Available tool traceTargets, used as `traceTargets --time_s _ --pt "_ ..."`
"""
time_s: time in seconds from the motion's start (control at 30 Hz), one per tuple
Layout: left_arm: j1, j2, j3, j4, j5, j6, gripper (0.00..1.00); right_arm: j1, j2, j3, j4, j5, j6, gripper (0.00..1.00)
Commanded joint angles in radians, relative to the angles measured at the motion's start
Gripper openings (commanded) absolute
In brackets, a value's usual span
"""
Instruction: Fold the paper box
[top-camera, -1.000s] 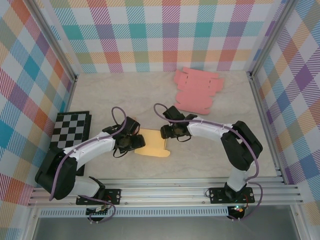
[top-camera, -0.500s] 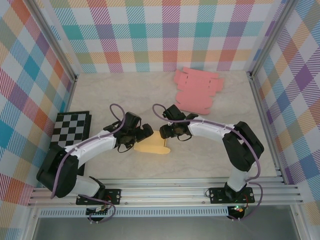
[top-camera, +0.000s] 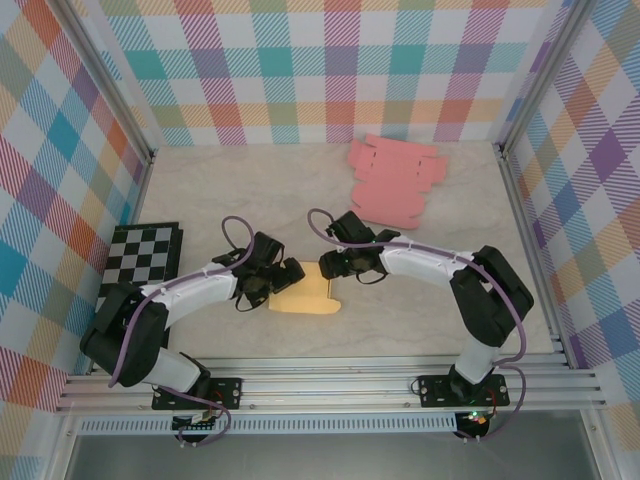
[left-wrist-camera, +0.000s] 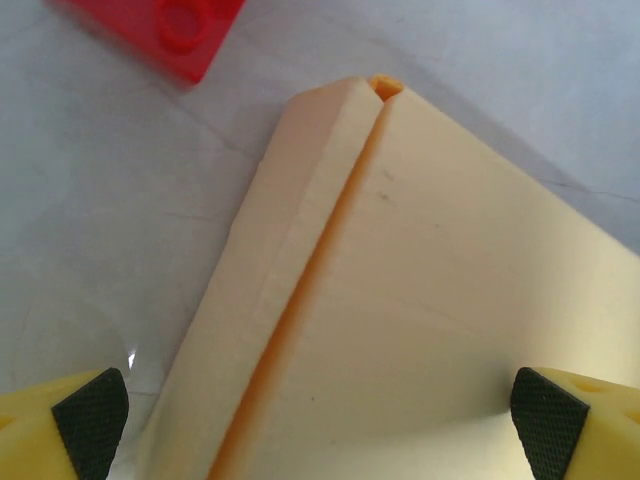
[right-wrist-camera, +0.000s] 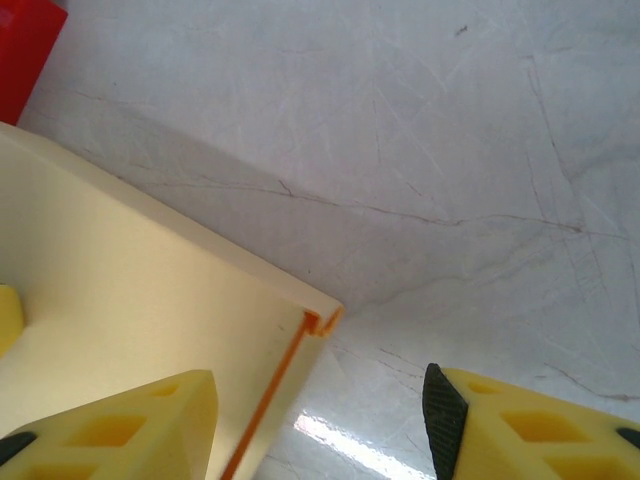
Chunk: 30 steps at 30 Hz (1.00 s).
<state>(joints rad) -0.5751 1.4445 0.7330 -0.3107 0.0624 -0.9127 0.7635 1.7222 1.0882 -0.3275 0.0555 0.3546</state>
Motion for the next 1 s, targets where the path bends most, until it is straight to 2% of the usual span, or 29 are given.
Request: traceTargets --time_s 0.0,0.23,0.43,0.63,0.83,0.97 --pt "-0.006 -0.008 -0.022 -0.012 -0.013 -0.020 1.00 0.003 -0.040 -0.032 0.028 -0.018 0.020 0.58" --pt "-0.006 0.013 -0.047 0.007 -0.017 -0.033 1.00 0.012 -0.116 -0.040 -0.037 -0.020 0.044 0.59" --pt "-0.006 0.026 -0.053 0.022 -0.011 -0.052 0.99 0.067 -0.152 -0.027 -0.139 -0.047 0.085 0.58" --pt "-0.008 0.031 -0.060 0.024 -0.006 -0.076 0.93 0.098 -0.215 -0.111 -0.088 -0.114 0.214 0.57" --pt "-0.011 0.033 -0.060 0.024 -0.015 -0.086 0.89 0.132 -0.210 -0.130 -0.116 -0.118 0.243 0.54" --pt "-0.012 0.030 -0.069 0.024 -0.025 -0.102 0.88 0.199 -0.257 -0.152 -0.044 -0.129 0.263 0.51"
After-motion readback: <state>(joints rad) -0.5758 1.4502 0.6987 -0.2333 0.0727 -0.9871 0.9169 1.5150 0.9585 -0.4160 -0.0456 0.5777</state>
